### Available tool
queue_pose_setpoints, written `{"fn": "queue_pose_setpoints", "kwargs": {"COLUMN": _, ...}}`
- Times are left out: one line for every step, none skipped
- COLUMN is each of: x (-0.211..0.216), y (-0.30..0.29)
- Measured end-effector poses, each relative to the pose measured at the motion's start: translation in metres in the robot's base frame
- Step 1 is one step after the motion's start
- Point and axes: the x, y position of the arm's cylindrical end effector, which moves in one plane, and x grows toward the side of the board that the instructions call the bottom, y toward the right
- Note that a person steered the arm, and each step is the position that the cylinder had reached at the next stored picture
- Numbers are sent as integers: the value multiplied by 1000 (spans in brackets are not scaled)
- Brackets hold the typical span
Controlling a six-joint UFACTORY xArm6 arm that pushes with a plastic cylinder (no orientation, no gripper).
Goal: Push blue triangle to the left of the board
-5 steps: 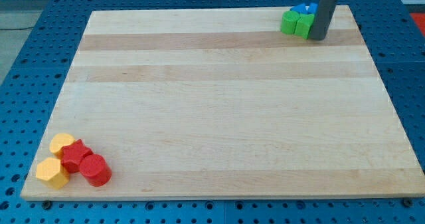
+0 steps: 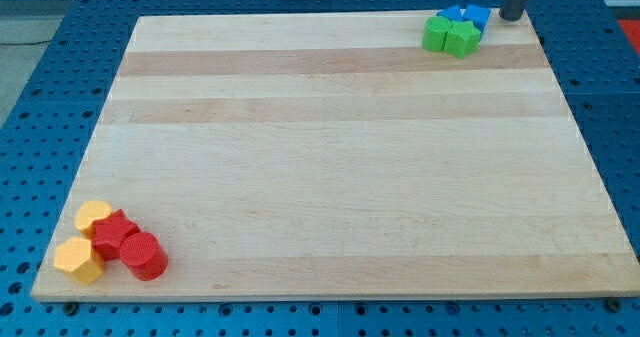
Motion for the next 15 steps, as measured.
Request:
{"fn": "queue_pose_setpoints", "kwargs": {"x": 3, "y": -24}}
{"fn": "queue_pose_setpoints", "kwargs": {"x": 12, "y": -47}}
{"fn": "queue_pose_setpoints", "kwargs": {"x": 19, "y": -67}}
{"fn": "queue_pose_setpoints", "kwargs": {"x": 24, "y": -85}}
{"fn": "queue_pose_setpoints", "kwargs": {"x": 23, "y": -93}}
{"fn": "queue_pose_setpoints", "kwargs": {"x": 23, "y": -97}}
{"fn": "queue_pose_setpoints", "kwargs": {"x": 19, "y": -102}}
{"fn": "queue_pose_setpoints", "kwargs": {"x": 5, "y": -102}}
{"fn": "queue_pose_setpoints", "kwargs": {"x": 2, "y": -112}}
{"fn": "queue_pose_setpoints", "kwargs": {"x": 1, "y": -134}}
{"fn": "queue_pose_setpoints", "kwargs": {"x": 0, "y": -157}}
{"fn": "queue_pose_setpoints", "kwargs": {"x": -5, "y": -180}}
{"fn": "queue_pose_setpoints", "kwargs": {"x": -7, "y": -205}}
{"fn": "queue_pose_setpoints", "kwargs": {"x": -7, "y": -235}}
{"fn": "queue_pose_setpoints", "kwargs": {"x": -7, "y": -268}}
